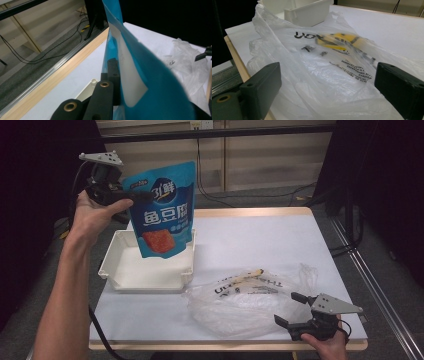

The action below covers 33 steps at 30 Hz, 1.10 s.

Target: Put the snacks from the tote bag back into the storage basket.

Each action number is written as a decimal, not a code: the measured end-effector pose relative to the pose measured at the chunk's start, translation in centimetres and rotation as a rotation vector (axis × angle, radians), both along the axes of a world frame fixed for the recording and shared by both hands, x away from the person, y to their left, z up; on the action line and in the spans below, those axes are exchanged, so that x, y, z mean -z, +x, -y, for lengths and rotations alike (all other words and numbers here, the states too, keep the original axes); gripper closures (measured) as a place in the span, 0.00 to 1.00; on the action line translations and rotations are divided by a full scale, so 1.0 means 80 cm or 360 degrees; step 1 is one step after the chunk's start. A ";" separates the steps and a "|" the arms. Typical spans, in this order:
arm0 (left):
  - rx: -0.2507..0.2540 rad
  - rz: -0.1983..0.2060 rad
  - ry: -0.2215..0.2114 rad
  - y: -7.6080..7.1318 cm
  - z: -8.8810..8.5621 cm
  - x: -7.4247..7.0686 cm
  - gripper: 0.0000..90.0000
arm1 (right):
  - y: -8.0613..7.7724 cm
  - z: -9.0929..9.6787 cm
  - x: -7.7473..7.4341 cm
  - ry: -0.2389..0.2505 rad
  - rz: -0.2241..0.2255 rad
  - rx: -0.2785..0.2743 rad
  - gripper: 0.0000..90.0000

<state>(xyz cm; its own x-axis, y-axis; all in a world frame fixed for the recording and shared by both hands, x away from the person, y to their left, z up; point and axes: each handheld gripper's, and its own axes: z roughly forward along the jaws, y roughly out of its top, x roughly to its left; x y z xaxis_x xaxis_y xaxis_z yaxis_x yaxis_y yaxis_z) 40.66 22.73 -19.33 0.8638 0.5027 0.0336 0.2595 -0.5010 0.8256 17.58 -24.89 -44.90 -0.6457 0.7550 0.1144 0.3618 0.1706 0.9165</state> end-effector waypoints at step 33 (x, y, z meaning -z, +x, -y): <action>-0.0049 -0.0140 0.0042 0.053 -0.007 0.087 1.00 | 0.001 0.000 0.002 -0.0012 -0.0015 -0.0014 0.07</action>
<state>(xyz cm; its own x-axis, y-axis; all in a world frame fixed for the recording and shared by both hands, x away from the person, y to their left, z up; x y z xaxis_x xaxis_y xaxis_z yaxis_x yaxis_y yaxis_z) 44.88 23.29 -26.31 0.8483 0.5288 -0.0281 0.3459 -0.5132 0.7855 17.70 -24.86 -45.03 -0.6512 0.7502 0.1148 0.3686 0.1804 0.9119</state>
